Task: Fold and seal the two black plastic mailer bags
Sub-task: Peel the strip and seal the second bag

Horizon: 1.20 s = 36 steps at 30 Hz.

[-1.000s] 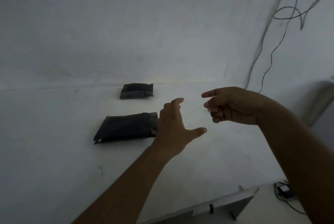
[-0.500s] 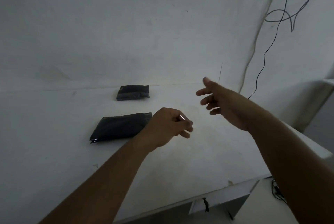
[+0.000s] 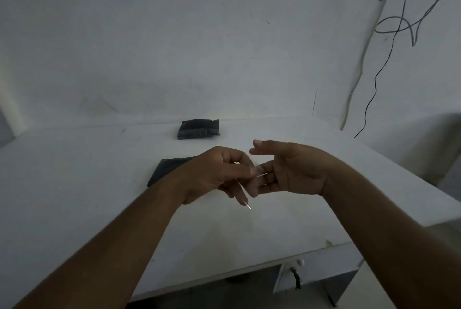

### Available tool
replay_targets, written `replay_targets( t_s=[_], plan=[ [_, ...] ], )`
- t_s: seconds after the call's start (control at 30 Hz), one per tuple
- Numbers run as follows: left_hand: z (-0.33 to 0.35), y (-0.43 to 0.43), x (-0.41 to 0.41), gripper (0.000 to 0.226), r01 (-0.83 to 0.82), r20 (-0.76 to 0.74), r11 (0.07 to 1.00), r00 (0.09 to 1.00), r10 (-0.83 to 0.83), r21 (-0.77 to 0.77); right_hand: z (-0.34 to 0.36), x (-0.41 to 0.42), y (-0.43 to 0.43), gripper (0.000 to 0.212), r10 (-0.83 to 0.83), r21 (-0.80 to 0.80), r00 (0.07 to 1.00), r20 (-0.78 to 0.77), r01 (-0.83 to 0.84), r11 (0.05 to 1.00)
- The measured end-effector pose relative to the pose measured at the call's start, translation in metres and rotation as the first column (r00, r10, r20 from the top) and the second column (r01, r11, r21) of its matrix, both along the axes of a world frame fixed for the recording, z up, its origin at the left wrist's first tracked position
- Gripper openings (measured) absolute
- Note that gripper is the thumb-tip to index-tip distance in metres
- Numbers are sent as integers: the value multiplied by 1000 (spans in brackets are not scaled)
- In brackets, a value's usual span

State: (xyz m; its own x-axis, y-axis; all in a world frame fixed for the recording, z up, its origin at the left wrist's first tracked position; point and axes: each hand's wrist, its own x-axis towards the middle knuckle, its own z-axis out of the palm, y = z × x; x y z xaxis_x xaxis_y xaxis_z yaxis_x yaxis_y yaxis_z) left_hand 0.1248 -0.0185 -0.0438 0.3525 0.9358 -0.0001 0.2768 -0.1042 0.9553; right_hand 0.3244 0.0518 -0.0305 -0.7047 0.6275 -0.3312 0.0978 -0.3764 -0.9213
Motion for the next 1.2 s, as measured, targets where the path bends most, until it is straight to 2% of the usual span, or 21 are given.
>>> replay_targets(
  t_s=[0.07,0.13,0.27,0.4,0.5,0.77,0.87,1.0,1.1,1.2],
  plan=[
    [2,-4,-5,14,29,5,999,1000,-28,-37,-2,-6,-5,40,-59,-26,997,-46,58,998],
    [4,-7,-9,11,39,-14,998,999,-40,-58,-4,-10,-7,28,-152,-17,985,-79,151,988],
    [3,-13,-22,11,-8,-73,997,997,2,-80,-6,-13,-9,28,-278,137,957,-88,288,948],
    [1,-21,-43,23,-100,-151,991,985,86,-92,-1,-19,-8,24,-351,339,932,-96,362,868],
    [3,-31,-71,20,-173,-166,981,973,158,-82,3,-26,-5,16,-396,396,912,-103,403,825],
    [1,-39,-141,19,-418,-44,899,908,416,-132,-7,-65,-8,9,-476,371,879,-34,453,810],
    [-8,-37,-152,31,-453,-57,868,891,451,-205,-16,-78,-9,13,-493,334,870,-8,467,818],
    [-26,-31,-170,39,-486,31,817,854,519,-310,-29,-93,-7,20,-507,299,861,34,476,827],
    [-39,-26,-180,24,-503,93,778,815,572,-376,-40,-102,-8,20,-507,294,860,53,472,831],
    [-50,-20,-185,20,-579,98,706,741,665,-408,-52,-108,-9,22,-524,317,849,71,479,819]
  ],
)
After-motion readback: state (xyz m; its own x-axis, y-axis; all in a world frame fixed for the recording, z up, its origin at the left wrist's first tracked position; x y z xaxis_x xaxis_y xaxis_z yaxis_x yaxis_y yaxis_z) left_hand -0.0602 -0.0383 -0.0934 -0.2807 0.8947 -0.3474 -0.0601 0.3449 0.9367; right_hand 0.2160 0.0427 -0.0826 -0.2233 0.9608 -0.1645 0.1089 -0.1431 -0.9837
